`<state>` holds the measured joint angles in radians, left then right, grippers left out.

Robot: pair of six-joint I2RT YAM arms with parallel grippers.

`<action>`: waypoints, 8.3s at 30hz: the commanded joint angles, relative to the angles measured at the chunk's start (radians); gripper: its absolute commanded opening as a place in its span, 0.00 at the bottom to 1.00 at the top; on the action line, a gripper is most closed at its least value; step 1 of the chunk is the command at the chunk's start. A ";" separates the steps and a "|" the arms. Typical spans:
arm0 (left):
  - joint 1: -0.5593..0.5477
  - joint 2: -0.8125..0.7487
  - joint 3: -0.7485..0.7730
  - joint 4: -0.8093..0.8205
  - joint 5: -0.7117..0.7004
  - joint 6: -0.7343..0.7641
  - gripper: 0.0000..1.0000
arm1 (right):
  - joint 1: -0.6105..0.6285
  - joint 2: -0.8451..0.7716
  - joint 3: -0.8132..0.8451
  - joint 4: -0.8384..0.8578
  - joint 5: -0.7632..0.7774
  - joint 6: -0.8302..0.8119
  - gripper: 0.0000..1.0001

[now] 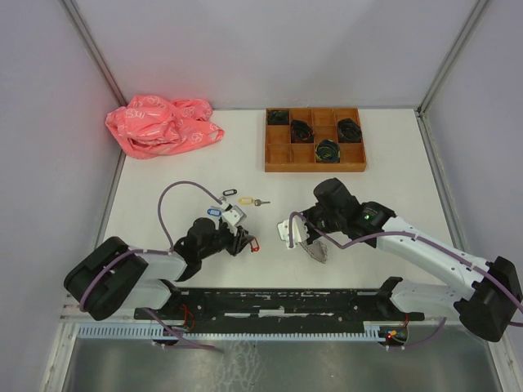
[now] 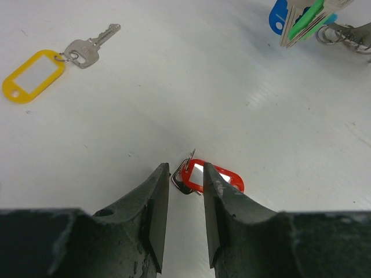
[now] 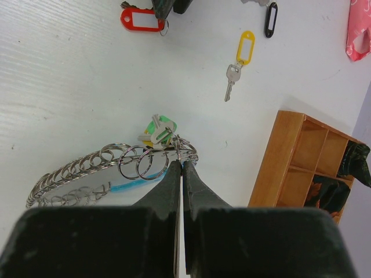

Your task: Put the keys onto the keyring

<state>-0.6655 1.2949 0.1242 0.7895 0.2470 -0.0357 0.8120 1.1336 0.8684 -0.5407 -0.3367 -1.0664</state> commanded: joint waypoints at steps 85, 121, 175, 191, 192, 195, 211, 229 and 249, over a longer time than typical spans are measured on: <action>-0.025 0.271 0.220 0.010 -0.065 -0.026 0.23 | 0.015 -0.006 0.041 0.005 -0.002 0.013 0.01; -0.019 0.279 0.242 0.062 -0.020 0.022 0.25 | 0.016 0.011 0.048 -0.005 -0.013 0.014 0.01; -0.038 -0.075 0.178 0.083 0.183 0.189 0.03 | 0.016 0.009 0.078 -0.004 0.053 0.089 0.01; -0.192 -0.190 0.170 -0.004 0.034 0.361 0.03 | 0.016 -0.052 0.037 0.081 0.081 0.113 0.01; -0.200 -0.192 0.172 -0.007 0.015 0.373 0.03 | 0.016 -0.052 0.034 0.083 0.070 0.112 0.01; -0.228 -0.205 0.173 -0.017 -0.040 0.404 0.03 | 0.016 -0.051 0.018 0.118 0.049 0.134 0.01; -0.294 -0.218 0.170 0.072 -0.114 0.481 0.03 | 0.016 -0.030 -0.012 0.196 0.024 0.148 0.01; -0.314 -0.160 0.201 0.119 -0.102 0.483 0.03 | 0.018 -0.038 -0.033 0.231 0.003 0.155 0.01; -0.315 -0.143 0.218 0.120 -0.103 0.488 0.03 | 0.018 -0.024 -0.019 0.222 -0.017 0.162 0.01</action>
<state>-0.9756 1.1496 0.3016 0.8448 0.1505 0.4141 0.8246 1.1137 0.8314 -0.3702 -0.3252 -0.9188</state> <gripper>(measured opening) 0.034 0.015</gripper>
